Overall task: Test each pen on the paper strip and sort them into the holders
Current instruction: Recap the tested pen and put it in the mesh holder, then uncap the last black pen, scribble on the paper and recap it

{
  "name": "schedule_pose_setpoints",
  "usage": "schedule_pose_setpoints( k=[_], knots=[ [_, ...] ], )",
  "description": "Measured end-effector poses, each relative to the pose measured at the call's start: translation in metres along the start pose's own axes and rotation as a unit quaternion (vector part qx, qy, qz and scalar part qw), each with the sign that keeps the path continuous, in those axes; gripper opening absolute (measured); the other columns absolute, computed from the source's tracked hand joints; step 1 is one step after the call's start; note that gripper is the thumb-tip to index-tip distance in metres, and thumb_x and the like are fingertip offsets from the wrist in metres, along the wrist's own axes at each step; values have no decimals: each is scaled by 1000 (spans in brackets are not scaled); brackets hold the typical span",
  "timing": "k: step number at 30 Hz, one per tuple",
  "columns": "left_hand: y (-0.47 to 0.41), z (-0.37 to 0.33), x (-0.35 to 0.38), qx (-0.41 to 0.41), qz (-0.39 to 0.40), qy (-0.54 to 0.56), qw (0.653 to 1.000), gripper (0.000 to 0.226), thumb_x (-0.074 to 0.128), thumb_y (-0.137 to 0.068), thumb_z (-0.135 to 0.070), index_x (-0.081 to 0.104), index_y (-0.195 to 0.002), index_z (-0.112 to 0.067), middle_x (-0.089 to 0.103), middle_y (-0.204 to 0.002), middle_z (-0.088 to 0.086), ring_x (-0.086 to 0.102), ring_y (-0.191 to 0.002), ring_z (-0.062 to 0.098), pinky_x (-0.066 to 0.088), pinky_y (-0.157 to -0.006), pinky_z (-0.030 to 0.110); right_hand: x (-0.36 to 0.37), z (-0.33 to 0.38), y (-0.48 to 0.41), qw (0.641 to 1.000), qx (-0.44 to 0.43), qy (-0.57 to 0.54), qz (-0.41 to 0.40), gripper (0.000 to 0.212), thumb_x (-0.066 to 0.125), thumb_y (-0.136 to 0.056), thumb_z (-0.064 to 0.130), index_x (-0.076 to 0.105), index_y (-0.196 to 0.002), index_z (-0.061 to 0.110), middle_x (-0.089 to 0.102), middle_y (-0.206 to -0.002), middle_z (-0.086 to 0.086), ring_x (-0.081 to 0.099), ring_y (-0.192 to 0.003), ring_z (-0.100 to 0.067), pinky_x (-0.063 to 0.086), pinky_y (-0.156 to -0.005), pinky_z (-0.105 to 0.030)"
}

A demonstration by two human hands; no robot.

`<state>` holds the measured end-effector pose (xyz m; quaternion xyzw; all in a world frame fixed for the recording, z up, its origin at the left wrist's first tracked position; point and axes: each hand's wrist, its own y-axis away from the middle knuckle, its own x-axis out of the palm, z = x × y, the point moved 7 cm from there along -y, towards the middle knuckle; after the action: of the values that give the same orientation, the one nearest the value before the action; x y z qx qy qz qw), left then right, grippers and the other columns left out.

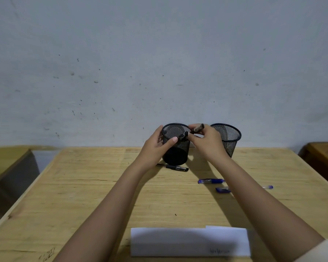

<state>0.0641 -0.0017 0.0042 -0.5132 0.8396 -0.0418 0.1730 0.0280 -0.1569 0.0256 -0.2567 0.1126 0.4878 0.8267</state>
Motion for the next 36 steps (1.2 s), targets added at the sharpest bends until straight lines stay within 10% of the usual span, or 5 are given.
schedule_pose_setpoints(
  k=[11,15,22,26,36],
  knots=[
    [-1,0,0,0,4,-16,1000,24,57,-92,-23,48,-101,-43,59,-105,-23,56,-90,-22,41,-74,0,-13,-6,23,999,16,-26,-17,30,63,-84,12,63,-113,9,62,-107,-1,56,-97,-12,40,-55,1],
    [11,5,-10,-5,0,-68,998,35,51,-95,-31,48,-129,-23,52,-124,-23,44,-108,-23,33,-92,2,-18,-14,42,1000,19,-3,-15,28,63,-84,9,64,-112,7,65,-105,-3,58,-91,-9,43,-72,-10],
    [88,48,-41,-84,24,-336,938,64,41,-93,-51,26,-147,-19,20,-157,-2,16,-144,12,17,-117,34,27,-8,58,967,-42,174,180,18,58,-85,10,70,-98,9,68,-94,-6,62,-83,-16,47,-71,-18],
    [112,61,-52,-92,55,-430,897,66,37,-94,-52,22,-148,-17,11,-159,2,4,-147,17,3,-118,36,49,-11,60,920,-90,292,246,19,54,-83,13,67,-96,9,64,-96,-11,59,-83,-25,52,-75,-39],
    [116,71,-52,-132,110,-485,857,66,22,-97,-52,1,-150,-19,-9,-159,0,-10,-146,16,-6,-117,35,63,-8,57,893,-98,329,293,18,60,-86,17,65,-102,10,61,-98,-7,56,-86,-22,48,-75,-34]
  ],
)
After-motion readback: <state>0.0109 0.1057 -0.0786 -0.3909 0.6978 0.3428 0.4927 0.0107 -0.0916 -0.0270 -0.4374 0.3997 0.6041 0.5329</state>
